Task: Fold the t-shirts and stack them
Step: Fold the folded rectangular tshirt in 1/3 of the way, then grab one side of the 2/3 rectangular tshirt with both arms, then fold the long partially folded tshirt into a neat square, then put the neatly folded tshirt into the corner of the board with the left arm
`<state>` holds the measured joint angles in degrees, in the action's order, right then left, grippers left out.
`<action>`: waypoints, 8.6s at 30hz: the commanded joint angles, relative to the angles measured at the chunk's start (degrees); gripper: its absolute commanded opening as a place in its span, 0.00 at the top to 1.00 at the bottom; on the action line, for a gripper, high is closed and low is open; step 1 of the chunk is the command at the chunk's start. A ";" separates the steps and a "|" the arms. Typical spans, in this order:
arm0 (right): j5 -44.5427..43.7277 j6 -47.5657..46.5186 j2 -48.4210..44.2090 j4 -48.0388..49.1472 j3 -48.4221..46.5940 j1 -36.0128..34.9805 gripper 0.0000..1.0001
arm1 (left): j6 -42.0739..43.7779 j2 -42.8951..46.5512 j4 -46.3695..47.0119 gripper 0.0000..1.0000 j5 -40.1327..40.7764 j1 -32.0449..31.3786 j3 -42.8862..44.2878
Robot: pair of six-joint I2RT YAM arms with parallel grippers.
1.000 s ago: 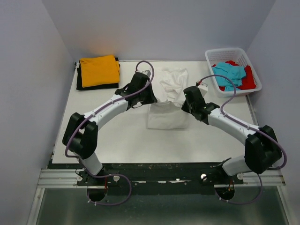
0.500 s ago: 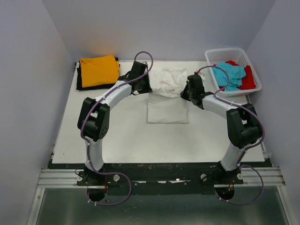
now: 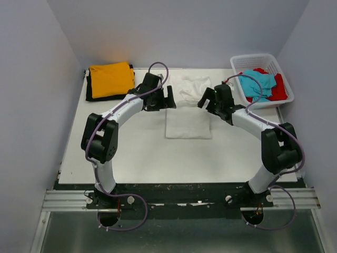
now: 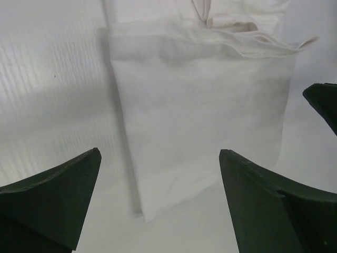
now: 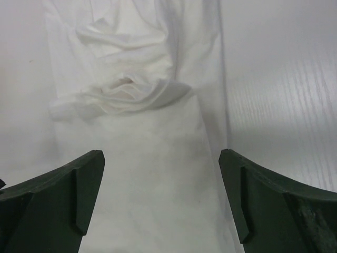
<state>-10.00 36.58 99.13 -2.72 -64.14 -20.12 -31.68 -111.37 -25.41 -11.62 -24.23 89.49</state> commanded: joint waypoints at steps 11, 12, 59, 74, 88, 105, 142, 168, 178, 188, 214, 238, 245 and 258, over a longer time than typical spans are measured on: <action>20.50 -6.87 5.93 10.73 -2.82 0.35 0.00 | -9.73 28.24 14.28 0.01 -4.96 -1.00 -41.09; 17.27 -7.61 8.36 10.83 -4.76 0.39 0.00 | -10.04 28.48 13.80 0.02 -4.91 -1.00 -41.49; 1.72 6.14 -25.42 0.32 32.34 1.05 0.03 | -15.42 4.47 11.00 1.00 -1.47 -6.62 -25.40; 8.23 5.47 -14.91 7.39 32.01 1.10 0.87 | -13.87 5.32 15.27 1.00 -3.19 -6.62 -28.45; 33.18 5.59 -41.33 -9.41 48.85 -2.36 0.99 | -21.57 29.85 20.71 1.00 2.79 -17.67 -58.14; 26.87 8.46 -67.30 -27.32 34.03 -6.95 0.99 | -26.90 71.58 1.91 1.00 23.07 -36.18 -58.05; 9.45 -1.72 2.87 9.40 -9.84 0.56 0.99 | -8.48 12.40 9.02 1.00 -4.18 8.17 -14.23; 34.50 1.86 7.09 17.73 -4.34 1.85 0.00 | -11.75 2.38 10.84 0.01 -21.18 7.21 -4.37; 41.78 12.22 13.21 34.24 6.62 2.03 0.00 | -19.38 -2.11 24.39 0.01 -24.57 1.83 -16.64; 39.02 16.33 10.56 44.56 28.80 2.19 0.00 | -16.14 4.65 25.12 0.01 -20.56 1.49 -32.89; 17.63 6.15 -52.57 5.31 43.67 -8.27 0.00 | -11.81 38.96 6.90 0.01 9.07 -4.70 -51.87; 14.54 1.32 -48.39 4.04 43.65 -8.20 0.00 | -13.71 8.62 -5.96 1.00 22.88 -15.57 -28.32; 11.61 -0.93 -48.86 3.16 43.92 -8.26 0.00 | -1.65 4.17 -14.81 1.00 41.91 -12.82 -6.29; 4.72 -2.52 -50.82 4.27 45.89 -8.27 0.00 | 36.77 -8.60 -1.39 1.00 43.86 3.09 18.60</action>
<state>-1.06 35.57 48.82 1.30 -19.44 -28.40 -12.36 -115.92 -33.89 29.71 -25.65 103.02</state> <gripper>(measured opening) 0.998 0.055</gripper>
